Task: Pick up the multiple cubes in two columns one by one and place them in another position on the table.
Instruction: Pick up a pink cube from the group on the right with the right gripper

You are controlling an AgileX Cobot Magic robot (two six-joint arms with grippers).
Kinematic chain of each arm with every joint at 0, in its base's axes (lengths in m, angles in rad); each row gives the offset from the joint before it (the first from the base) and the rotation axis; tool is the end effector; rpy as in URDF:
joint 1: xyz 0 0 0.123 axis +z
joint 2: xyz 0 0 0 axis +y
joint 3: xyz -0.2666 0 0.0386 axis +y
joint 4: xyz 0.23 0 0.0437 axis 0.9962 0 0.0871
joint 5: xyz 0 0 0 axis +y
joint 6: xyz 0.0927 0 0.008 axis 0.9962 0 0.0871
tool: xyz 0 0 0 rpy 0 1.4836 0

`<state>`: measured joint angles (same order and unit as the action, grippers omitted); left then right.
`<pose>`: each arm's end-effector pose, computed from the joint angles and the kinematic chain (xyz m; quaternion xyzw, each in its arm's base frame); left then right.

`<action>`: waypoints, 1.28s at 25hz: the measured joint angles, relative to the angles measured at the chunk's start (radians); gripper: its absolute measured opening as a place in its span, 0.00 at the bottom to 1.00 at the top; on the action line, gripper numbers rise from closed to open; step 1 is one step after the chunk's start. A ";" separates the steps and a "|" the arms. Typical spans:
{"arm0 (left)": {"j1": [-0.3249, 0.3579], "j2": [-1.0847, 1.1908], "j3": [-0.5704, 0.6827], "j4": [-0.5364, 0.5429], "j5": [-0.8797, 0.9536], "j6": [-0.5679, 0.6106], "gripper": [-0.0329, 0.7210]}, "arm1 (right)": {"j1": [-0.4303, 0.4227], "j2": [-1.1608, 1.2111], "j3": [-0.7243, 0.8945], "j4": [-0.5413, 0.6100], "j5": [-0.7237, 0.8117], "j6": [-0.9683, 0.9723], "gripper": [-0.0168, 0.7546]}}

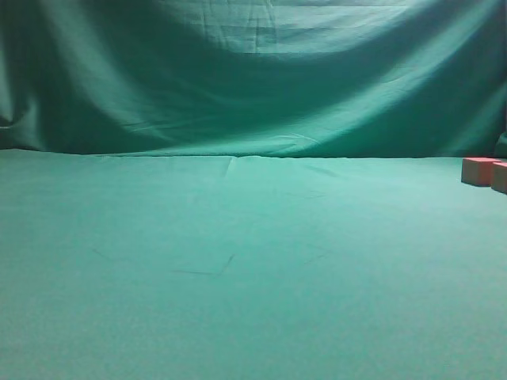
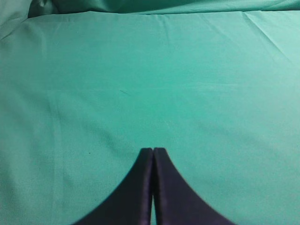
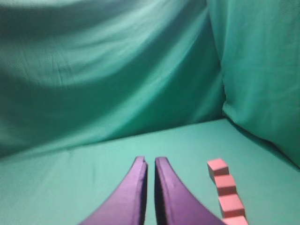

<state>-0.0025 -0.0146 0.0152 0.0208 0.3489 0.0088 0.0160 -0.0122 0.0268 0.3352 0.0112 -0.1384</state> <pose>0.0527 0.0005 0.1770 0.0101 0.7934 0.0107 0.6085 0.0564 0.0013 0.2044 0.0605 0.6822 0.0786 0.7244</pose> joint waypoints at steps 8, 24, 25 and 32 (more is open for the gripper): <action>0.000 0.000 0.000 0.000 0.000 0.000 0.04 | 0.000 0.000 -0.046 0.060 0.002 0.028 0.08; 0.000 0.000 0.000 0.000 0.000 0.000 0.04 | 0.000 0.441 -0.557 -0.033 0.646 -0.107 0.08; 0.000 0.000 0.000 0.000 0.000 0.000 0.04 | 0.000 0.482 -0.581 -0.046 0.693 -0.108 0.08; 0.000 0.000 0.000 0.000 0.000 0.000 0.04 | 0.000 0.748 -0.705 -0.179 0.981 -0.060 0.08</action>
<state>-0.0025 -0.0146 0.0152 0.0208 0.3489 0.0088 0.0160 0.7353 -0.6779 0.1564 0.9925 -0.1980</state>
